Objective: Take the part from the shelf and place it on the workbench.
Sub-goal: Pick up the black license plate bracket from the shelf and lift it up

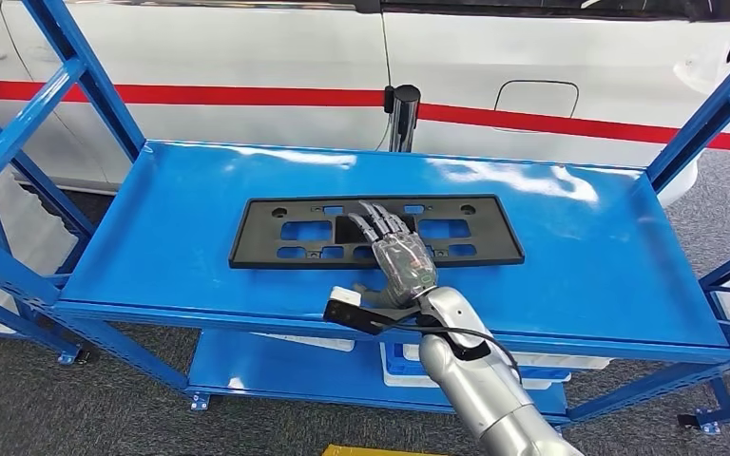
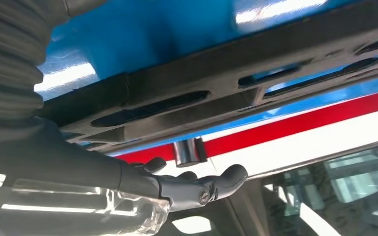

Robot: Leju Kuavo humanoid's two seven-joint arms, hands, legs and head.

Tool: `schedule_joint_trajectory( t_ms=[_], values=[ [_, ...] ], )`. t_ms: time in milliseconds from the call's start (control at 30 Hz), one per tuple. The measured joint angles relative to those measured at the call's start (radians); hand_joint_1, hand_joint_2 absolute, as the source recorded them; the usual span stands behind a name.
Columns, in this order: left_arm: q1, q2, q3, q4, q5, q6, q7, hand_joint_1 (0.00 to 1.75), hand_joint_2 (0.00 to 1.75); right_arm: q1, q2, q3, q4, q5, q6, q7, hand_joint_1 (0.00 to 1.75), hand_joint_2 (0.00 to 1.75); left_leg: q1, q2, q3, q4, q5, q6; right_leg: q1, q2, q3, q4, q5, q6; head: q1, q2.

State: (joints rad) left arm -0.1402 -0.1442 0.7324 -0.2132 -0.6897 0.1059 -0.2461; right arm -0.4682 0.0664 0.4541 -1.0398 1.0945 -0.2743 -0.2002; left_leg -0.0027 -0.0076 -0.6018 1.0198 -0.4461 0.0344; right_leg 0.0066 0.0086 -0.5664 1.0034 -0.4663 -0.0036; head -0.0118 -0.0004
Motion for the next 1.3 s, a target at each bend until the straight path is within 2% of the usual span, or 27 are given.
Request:
schedule_joint_trajectory(
  t_ms=[33,133,167,467,800,1000,1167,1300],
  values=[
    [0.000,0.000,0.000,0.000,-0.002,0.000,0.000,0.00,0.00,-0.002,0.001,0.000,0.008,0.006,-0.009,0.004,0.21,1.75,0.000,0.000,0.000,0.000,0.000,0.000,0.000,0.000,0.000,0.000,0.000,0.000,0.000,0.000],
    [0.000,0.000,0.000,0.000,-0.004,0.000,0.000,0.00,0.00,-0.005,0.006,0.001,0.025,0.021,-0.028,0.012,1.20,1.75,0.000,0.000,0.000,0.000,0.000,0.000,0.000,0.000,0.000,0.000,0.000,0.000,0.000,0.000],
    [0.000,0.000,0.000,0.000,-0.006,0.000,0.000,0.00,0.00,-0.006,0.008,0.001,0.029,0.028,-0.034,0.017,1.31,1.75,0.000,0.000,0.001,0.000,0.000,0.000,0.000,0.000,0.000,0.000,0.000,0.000,0.000,0.000],
    [0.000,0.000,0.000,0.000,-0.024,-0.001,0.000,0.00,0.00,0.016,0.007,0.002,0.030,0.067,-0.067,0.043,1.39,1.75,0.000,0.000,0.001,0.000,0.000,0.000,0.000,0.000,0.000,0.000,0.000,0.000,0.000,0.000],
    [0.000,-0.002,0.019,0.000,-0.049,0.027,-0.027,0.00,0.00,0.016,0.007,0.000,0.017,0.088,-0.106,0.043,1.66,1.75,0.000,0.000,0.001,0.000,0.000,0.000,0.000,0.000,0.000,0.000,0.000,0.000,0.000,0.000],
    [-0.005,-0.006,0.025,0.000,-0.085,0.107,-0.112,0.00,0.00,0.040,0.002,-0.005,-0.026,0.130,-0.145,0.051,1.71,1.75,0.000,0.000,0.001,0.000,0.000,0.000,0.000,0.000,0.000,0.000,0.000,0.000,0.000,0.000],
    [-0.020,-0.012,0.025,0.000,-0.101,0.198,-0.238,0.00,0.00,0.074,-0.010,-0.019,-0.101,0.224,-0.266,0.092,1.71,1.75,0.000,0.000,0.000,0.000,0.000,0.000,0.000,0.000,0.000,0.000,0.000,0.000,0.000,0.000],
    [-0.030,-0.019,0.026,0.000,-0.107,0.221,-0.297,0.00,0.00,0.089,-0.022,-0.030,-0.154,0.272,-0.316,0.109,1.73,1.75,0.000,0.000,0.000,0.000,0.000,0.000,0.000,0.000,0.000,0.000,0.000,0.000,0.000,0.000]
  ],
)
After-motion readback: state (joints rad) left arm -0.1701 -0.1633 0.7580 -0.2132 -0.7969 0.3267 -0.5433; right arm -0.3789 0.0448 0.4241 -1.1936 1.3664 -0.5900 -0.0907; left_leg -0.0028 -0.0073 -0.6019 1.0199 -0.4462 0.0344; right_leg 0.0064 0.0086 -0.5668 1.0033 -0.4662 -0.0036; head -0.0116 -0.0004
